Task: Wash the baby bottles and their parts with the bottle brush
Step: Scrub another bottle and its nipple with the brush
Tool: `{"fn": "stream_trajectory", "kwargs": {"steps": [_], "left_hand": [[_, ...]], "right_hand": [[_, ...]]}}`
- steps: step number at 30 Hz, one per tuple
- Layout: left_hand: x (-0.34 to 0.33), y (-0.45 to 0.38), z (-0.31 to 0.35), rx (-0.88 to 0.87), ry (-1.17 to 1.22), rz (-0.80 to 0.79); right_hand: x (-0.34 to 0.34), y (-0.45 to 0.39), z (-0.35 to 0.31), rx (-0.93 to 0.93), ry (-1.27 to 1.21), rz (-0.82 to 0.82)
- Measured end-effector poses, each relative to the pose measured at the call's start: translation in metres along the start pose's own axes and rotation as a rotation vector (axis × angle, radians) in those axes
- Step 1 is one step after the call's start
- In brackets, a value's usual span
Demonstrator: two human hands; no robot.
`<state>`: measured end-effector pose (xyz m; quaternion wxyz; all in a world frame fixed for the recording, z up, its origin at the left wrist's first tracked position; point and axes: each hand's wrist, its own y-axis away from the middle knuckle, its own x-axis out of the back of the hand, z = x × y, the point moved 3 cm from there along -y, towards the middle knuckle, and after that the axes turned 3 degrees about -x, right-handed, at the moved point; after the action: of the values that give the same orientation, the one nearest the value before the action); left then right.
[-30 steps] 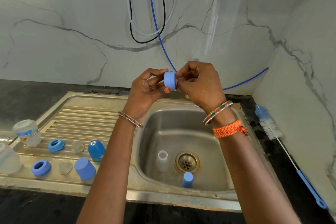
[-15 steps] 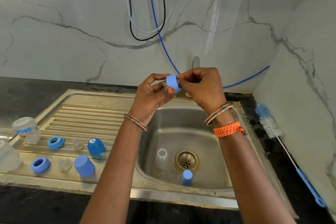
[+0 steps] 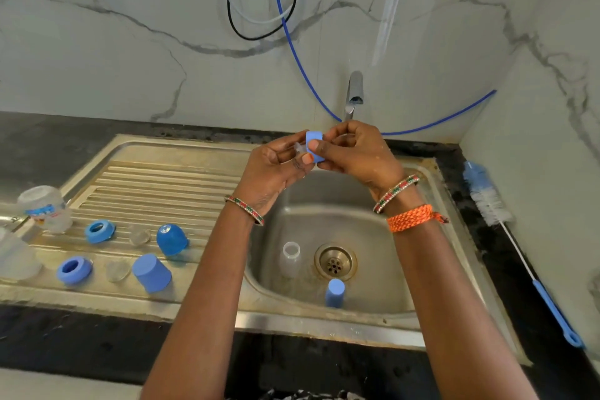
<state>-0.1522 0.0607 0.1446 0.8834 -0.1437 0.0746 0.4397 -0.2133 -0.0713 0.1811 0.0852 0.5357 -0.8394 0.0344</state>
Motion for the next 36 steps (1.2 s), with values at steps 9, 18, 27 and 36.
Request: {"fn": "stream_trajectory", "kwargs": {"steps": [9, 18, 27, 36], "left_hand": [[0.057, 0.009, -0.061, 0.212, 0.333, 0.290], [0.077, 0.025, -0.107, 0.435, 0.276, 0.300], [0.071, 0.028, -0.123, 0.552, 0.235, 0.331], [0.072, 0.029, -0.137, 0.616, 0.277, 0.398]], "right_hand": [[-0.025, -0.031, 0.110, -0.080, 0.207, -0.134], [-0.109, -0.019, 0.241, 0.049, 1.190, -0.651], [-0.105, -0.018, 0.250, 0.087, 1.205, -0.619], [-0.092, -0.014, 0.252, 0.058, 1.185, -0.645]]}}
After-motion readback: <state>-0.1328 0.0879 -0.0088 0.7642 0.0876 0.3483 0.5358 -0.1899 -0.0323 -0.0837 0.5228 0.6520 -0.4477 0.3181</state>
